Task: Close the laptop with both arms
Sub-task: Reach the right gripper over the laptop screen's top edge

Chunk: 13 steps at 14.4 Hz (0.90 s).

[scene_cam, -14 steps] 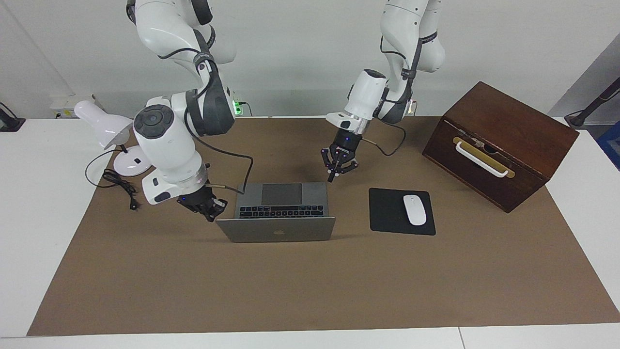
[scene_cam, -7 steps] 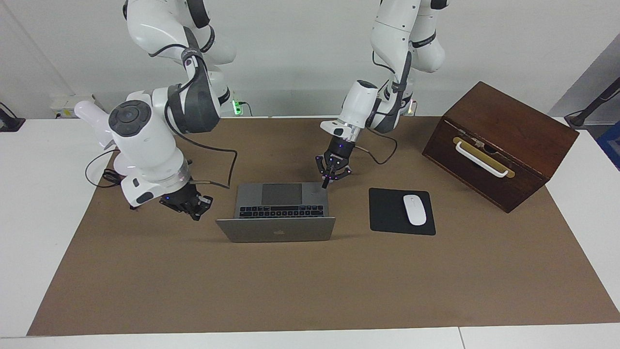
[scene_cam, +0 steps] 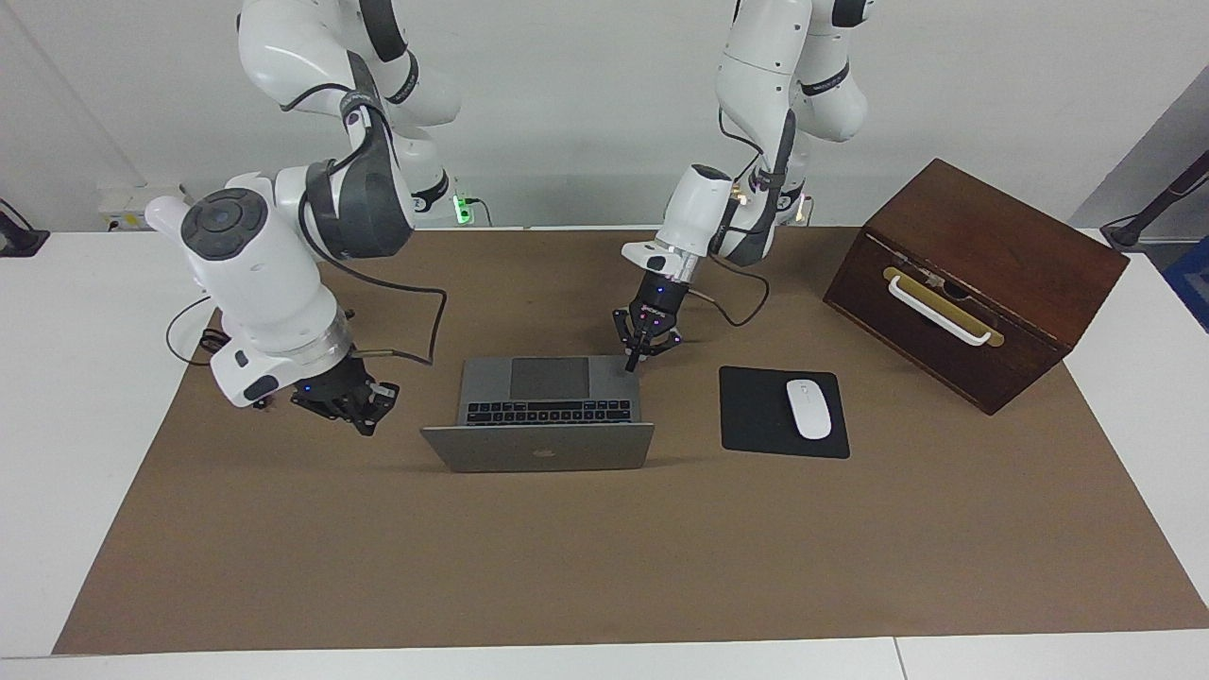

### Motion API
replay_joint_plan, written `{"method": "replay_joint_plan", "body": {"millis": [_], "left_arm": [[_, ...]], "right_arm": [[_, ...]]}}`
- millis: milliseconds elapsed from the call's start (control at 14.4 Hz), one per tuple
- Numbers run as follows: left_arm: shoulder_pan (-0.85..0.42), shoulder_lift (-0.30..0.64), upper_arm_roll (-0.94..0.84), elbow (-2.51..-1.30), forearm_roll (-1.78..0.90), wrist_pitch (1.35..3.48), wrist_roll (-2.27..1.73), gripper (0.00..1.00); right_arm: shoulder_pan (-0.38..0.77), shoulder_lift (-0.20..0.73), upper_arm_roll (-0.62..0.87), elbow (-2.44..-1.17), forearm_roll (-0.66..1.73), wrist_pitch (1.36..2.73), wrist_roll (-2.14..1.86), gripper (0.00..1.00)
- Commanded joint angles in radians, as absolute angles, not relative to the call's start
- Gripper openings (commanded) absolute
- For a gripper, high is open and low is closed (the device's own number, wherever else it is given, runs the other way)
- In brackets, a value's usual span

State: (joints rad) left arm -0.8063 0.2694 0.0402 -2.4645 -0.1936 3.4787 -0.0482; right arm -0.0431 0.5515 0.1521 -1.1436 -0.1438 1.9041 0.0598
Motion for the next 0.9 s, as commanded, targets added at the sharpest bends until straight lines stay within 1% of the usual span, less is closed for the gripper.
{"method": "replay_joint_plan", "body": {"millis": [0,70,209,278,626,835], "left_arm": [[-0.830,0.291,0.052,-2.451,-0.206,3.496,-0.051,0.00],[-0.830,0.294,0.052,-2.454,-0.206,3.496,-0.051,0.00],[-0.831,0.301,0.052,-2.460,-0.206,3.496,-0.049,0.00],[-0.831,0.301,0.052,-2.462,-0.206,3.496,-0.049,0.00],[-0.841,0.301,0.052,-2.482,-0.206,3.496,-0.049,0.00],[-0.839,0.302,0.052,-2.488,-0.206,3.496,-0.046,0.00]], "right_arm": [[-0.034,0.632,0.164,-1.059,-0.175,2.006,0.035,0.00],[-0.028,0.656,0.169,-1.025,-0.173,2.041,0.044,0.00],[0.000,0.718,0.172,-0.939,-0.172,2.071,0.115,0.00],[0.011,0.732,0.175,-0.927,-0.172,2.097,0.155,0.00],[0.116,0.739,0.169,-0.925,-0.172,2.177,0.311,0.00],[0.161,0.761,0.173,-0.925,-0.170,2.256,0.360,0.00]]}}
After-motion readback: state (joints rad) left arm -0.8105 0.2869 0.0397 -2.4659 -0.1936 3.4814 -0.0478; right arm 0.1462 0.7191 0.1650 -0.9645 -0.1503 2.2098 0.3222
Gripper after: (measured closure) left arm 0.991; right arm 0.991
